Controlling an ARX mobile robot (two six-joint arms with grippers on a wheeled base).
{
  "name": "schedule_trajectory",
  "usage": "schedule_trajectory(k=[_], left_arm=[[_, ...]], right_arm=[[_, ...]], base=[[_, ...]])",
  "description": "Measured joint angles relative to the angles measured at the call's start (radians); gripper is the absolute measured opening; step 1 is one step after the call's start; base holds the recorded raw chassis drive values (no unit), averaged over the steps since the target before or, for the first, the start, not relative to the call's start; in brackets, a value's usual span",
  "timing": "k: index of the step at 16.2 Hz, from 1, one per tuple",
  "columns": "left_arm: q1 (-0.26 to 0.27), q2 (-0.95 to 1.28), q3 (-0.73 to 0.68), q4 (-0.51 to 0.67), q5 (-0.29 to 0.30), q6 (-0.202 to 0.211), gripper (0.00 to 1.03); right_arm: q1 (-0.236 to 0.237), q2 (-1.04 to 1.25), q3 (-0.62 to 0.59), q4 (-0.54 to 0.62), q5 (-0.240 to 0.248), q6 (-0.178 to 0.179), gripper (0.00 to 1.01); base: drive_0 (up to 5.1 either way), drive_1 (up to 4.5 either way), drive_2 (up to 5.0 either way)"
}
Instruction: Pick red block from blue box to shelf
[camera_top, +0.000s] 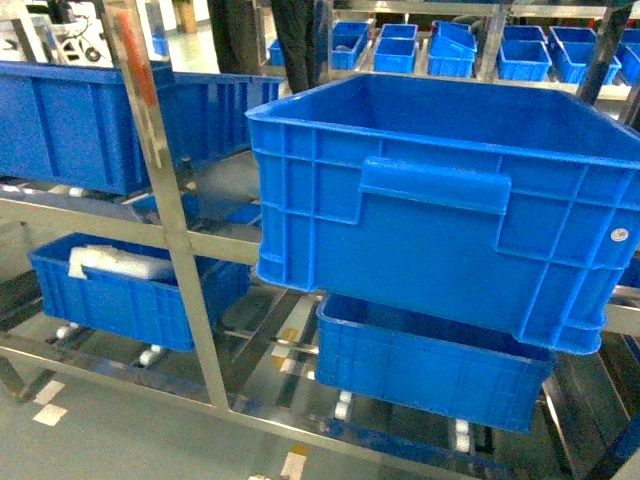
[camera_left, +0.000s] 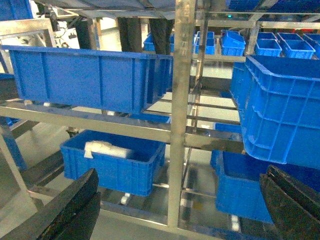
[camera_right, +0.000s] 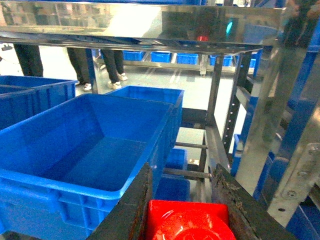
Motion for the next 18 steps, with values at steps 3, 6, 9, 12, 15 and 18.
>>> schedule_trajectory(k=[3,6,9,12,15,18], left_arm=[[-0.002,0.0,0.0,0.0,0.002,0.0,0.98],[-0.001,0.0,0.0,0.0,0.001,0.0,0.98],[-0.001,0.0,0.0,0.0,0.001,0.0,0.98],[-0.001,0.0,0.0,0.0,0.001,0.0,0.98],[-0.001,0.0,0.0,0.0,0.001,0.0,0.98],[-0.001,0.0,0.0,0.0,0.001,0.0,0.98]], right_arm=[[-0.002,-0.003,0.0,0.001,0.004,0.0,0.29],[-0.001,-0.001,0.0,0.0,0.003,0.0,0.29],[-0.001,0.0,0.0,0.0,0.003,0.0,0.29],[0.0,0.0,0.0,0.0,0.003,0.0,0.29],[0.0,0.0,0.0,0.0,0.003,0.0,0.29],[0.0,0.0,0.0,0.0,0.003,0.0,0.29]], base=[[-0.8,-0.83,-0.8],[0.0,0.0,0.0],[0.0,0.0,0.0],[0.0,0.0,0.0],[0.0,0.0,0.0],[0.0,0.0,0.0]])
